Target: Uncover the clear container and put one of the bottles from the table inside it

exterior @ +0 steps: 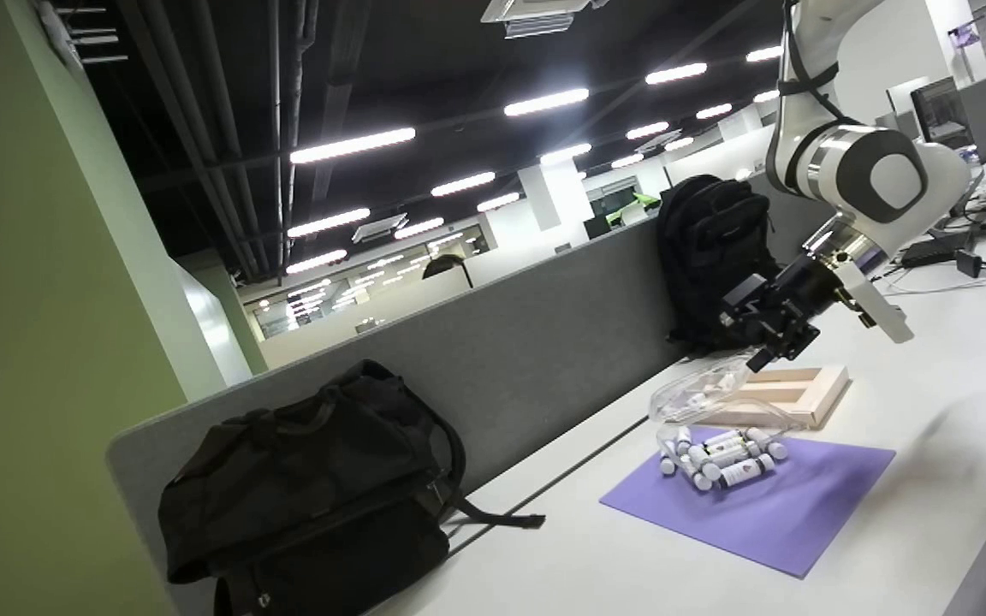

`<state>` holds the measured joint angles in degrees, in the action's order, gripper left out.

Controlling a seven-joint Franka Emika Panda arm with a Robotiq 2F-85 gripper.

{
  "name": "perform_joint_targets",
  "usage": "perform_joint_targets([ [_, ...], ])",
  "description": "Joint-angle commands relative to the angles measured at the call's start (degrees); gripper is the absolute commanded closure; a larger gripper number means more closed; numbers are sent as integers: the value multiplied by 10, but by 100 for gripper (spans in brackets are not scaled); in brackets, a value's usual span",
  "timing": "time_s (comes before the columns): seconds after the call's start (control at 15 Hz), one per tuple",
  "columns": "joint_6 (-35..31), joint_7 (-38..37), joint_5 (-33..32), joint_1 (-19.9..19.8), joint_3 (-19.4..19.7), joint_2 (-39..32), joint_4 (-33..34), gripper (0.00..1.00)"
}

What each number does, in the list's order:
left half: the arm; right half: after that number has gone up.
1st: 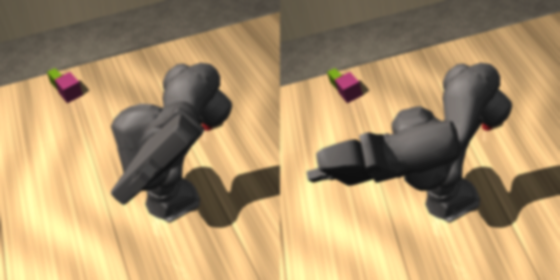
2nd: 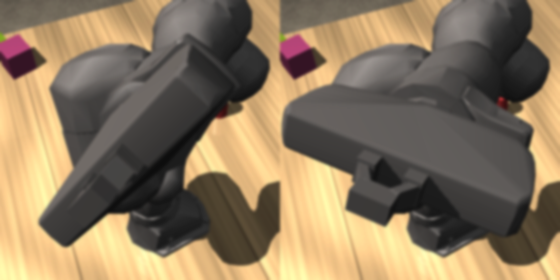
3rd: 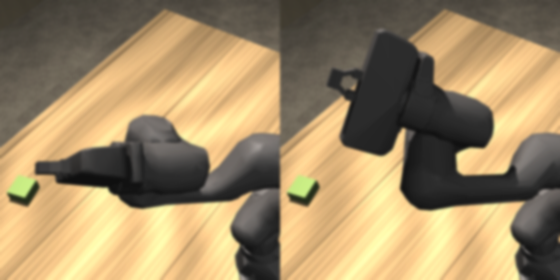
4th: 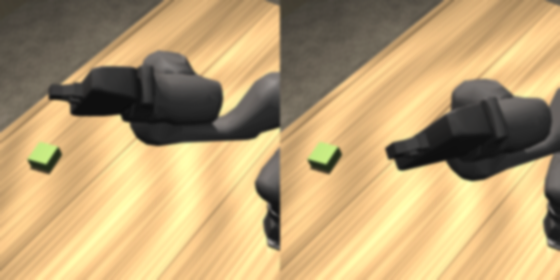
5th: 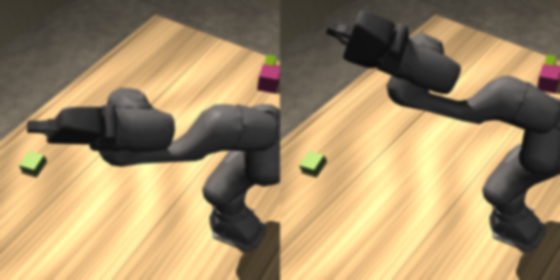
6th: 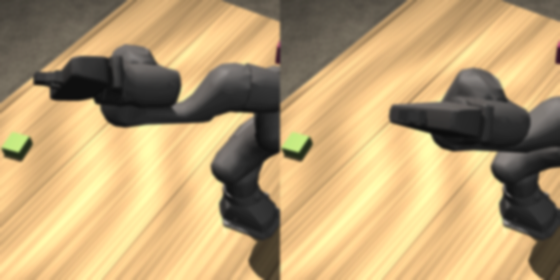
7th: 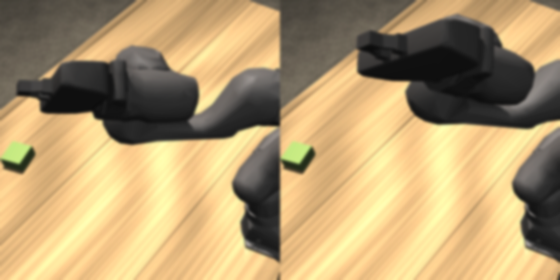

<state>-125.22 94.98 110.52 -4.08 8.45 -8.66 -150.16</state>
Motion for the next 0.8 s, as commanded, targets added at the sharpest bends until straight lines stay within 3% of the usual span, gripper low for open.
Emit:
perform_joint_targets([
  [0.0, -2, 0, 7, -8, 6, 14, 4, 0],
  [0.73, -16, -26, 6, -8, 1, 11, 44, 0],
])
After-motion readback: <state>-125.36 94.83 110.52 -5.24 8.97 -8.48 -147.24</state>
